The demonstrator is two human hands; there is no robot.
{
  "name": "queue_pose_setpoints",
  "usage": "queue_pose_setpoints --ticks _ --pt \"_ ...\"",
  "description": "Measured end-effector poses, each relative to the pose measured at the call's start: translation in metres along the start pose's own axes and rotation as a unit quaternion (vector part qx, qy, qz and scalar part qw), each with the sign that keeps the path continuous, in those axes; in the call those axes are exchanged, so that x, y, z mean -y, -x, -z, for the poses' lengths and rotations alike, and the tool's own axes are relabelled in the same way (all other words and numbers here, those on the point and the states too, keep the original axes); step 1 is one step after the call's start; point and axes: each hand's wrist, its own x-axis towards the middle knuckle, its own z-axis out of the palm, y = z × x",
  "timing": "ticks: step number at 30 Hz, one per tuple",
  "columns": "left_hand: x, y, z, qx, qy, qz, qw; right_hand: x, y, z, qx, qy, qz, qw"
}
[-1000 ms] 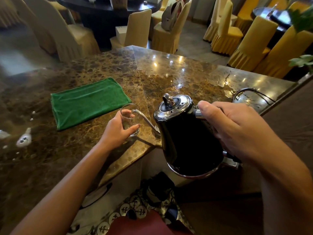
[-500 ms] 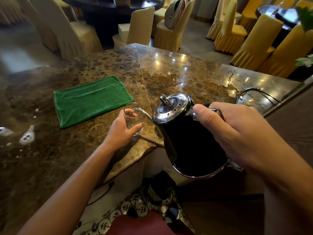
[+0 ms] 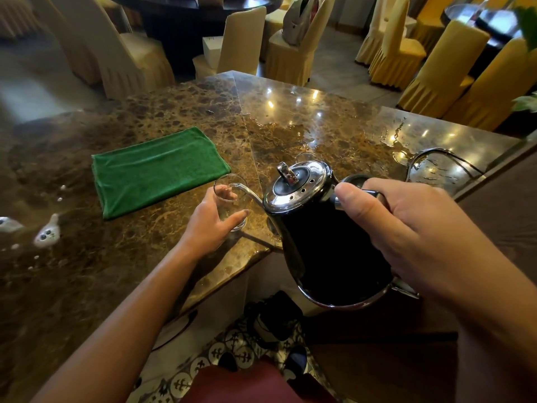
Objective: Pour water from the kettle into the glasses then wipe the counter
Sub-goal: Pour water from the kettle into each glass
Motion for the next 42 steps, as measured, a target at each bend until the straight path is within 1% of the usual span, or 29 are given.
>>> queue_pose_setpoints --ticks 15,21,26,32,38,42 --pt "-0.001 0.0 0.002 -0.003 -0.025 -0.005 1.0 -0.006 0.006 -0.005 -0.016 -0.003 -0.006 1.0" --pt "-0.002 0.0 0.002 -0.007 -0.027 -0.008 1.0 -0.011 0.011 -0.008 -0.015 -0.056 -0.023 0.998" --pt "-0.002 0.0 0.001 -0.008 -0.026 -0.009 1.0 -0.016 0.013 -0.009 -0.011 -0.069 -0.032 0.997" --pt "-0.001 0.0 0.002 -0.003 -0.019 -0.005 1.0 -0.015 0.01 -0.007 -0.012 -0.061 -0.02 0.998" --pt "-0.001 0.0 0.002 -0.002 -0.015 -0.004 1.0 -0.031 0.014 -0.013 -0.007 -0.124 -0.039 0.992" --pt "-0.001 -0.001 0.003 -0.005 -0.039 -0.007 0.999 -0.05 0.023 -0.024 -0.035 -0.166 -0.064 0.983"
